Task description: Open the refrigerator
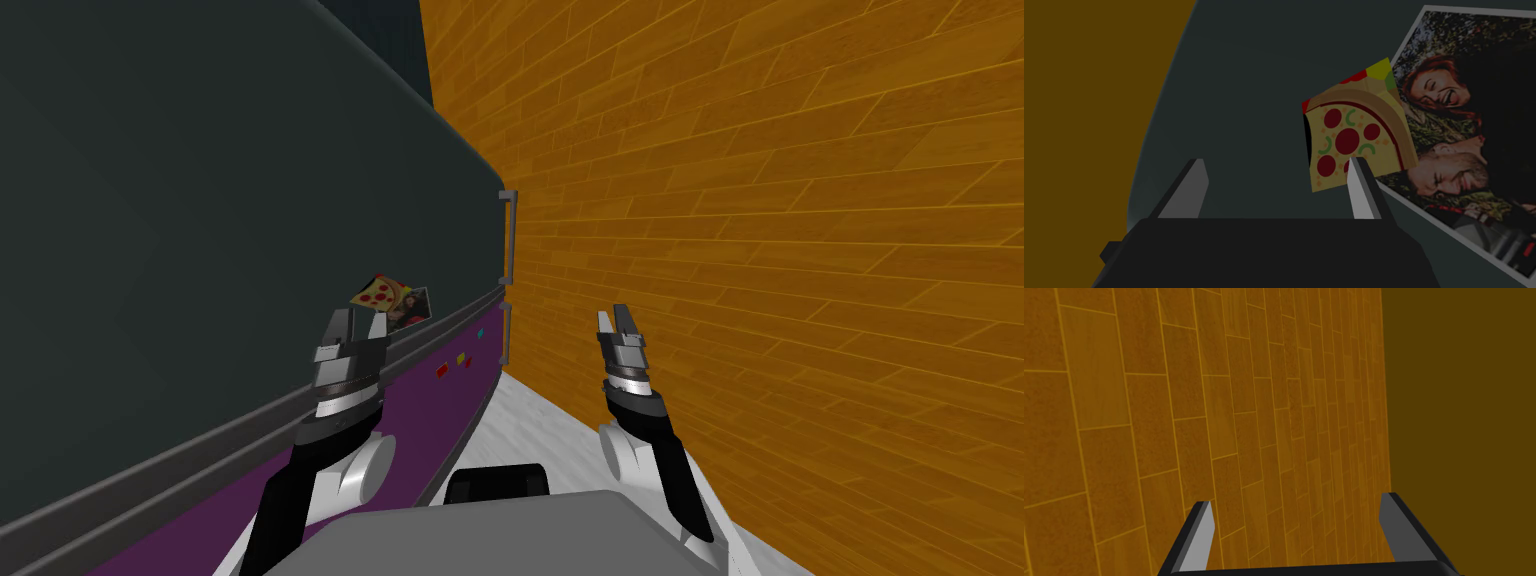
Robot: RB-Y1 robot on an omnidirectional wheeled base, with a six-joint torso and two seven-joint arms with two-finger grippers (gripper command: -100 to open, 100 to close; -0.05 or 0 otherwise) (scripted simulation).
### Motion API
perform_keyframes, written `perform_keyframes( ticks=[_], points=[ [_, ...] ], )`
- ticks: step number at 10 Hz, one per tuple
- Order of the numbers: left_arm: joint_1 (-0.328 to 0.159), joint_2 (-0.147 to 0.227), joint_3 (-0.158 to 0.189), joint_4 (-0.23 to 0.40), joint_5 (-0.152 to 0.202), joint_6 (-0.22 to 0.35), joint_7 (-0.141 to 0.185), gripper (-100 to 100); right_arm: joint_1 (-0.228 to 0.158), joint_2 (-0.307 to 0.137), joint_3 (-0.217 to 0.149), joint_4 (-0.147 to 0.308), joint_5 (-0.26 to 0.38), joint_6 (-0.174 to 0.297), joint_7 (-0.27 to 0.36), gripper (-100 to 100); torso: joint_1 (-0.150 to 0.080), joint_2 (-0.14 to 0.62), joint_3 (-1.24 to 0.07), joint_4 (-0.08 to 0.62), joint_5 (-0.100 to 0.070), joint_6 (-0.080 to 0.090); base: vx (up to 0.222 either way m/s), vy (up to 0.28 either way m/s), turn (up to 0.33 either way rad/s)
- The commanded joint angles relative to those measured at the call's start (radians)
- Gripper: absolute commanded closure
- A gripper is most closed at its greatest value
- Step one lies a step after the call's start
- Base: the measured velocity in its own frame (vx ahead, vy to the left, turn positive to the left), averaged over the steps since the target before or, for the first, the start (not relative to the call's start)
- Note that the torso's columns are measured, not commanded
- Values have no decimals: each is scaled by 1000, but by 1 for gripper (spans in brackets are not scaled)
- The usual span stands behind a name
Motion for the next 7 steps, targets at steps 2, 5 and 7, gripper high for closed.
perform_keyframes(
  ticks=[2, 5, 7],
  points=[
    [0, 0, 0, 0, 0, 0, 0, 0, 0, 0, 0, 0, 0, 0, 0, 0, 0, 104, -209, 105, 0, 0, 0, 0, 0],
    [0, 0, 0, 0, 0, 0, 0, 0, 0, 0, 0, 0, 0, 0, 0, 0, 0, 322, -644, 322, 0, 0, 0, 0, 0],
    [0, 0, 0, 0, 0, 0, 0, 0, 0, 0, 0, 0, 0, 0, 0, 0, 0, 470, -939, 470, 0, 0, 0, 0, 0]
  ],
)
